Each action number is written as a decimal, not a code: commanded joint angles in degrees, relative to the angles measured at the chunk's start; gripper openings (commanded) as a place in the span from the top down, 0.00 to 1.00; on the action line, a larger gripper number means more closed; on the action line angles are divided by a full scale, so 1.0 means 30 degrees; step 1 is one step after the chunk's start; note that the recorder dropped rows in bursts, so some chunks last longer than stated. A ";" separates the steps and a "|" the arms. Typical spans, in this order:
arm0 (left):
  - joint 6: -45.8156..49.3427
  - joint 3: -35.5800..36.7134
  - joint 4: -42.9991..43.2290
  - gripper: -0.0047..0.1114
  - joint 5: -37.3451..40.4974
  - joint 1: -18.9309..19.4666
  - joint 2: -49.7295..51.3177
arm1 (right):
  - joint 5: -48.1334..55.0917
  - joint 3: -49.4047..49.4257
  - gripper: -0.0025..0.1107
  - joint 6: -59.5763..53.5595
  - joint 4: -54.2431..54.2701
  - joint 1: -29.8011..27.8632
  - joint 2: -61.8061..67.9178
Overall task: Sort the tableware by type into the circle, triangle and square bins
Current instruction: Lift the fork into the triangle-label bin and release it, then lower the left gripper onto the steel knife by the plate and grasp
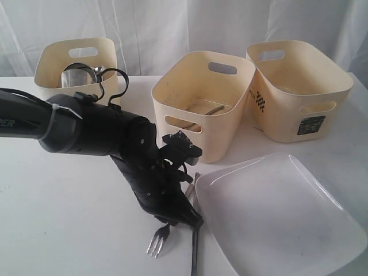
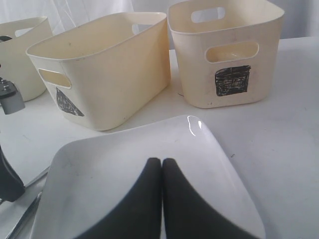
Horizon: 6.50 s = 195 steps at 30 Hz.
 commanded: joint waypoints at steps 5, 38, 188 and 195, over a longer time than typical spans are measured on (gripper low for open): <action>0.0046 0.0453 0.0593 0.96 0.1571 0.0006 0.0999 | -0.0274 0.0133 0.98 -0.0076 0.0037 0.0034 -0.0096; -0.0073 -0.6876 0.3566 0.96 -0.5236 0.1153 -0.2920 | -0.0274 0.0133 0.98 -0.0076 0.0037 0.0034 -0.0096; -0.4723 0.1804 0.3370 0.84 0.1243 -0.2743 -0.0094 | -0.0274 0.0133 0.98 -0.0076 0.0037 0.0034 -0.0096; -0.4981 0.1804 0.4095 0.96 0.1510 -0.1570 -0.0094 | -0.0274 0.0133 0.98 -0.0076 0.0037 0.0034 -0.0096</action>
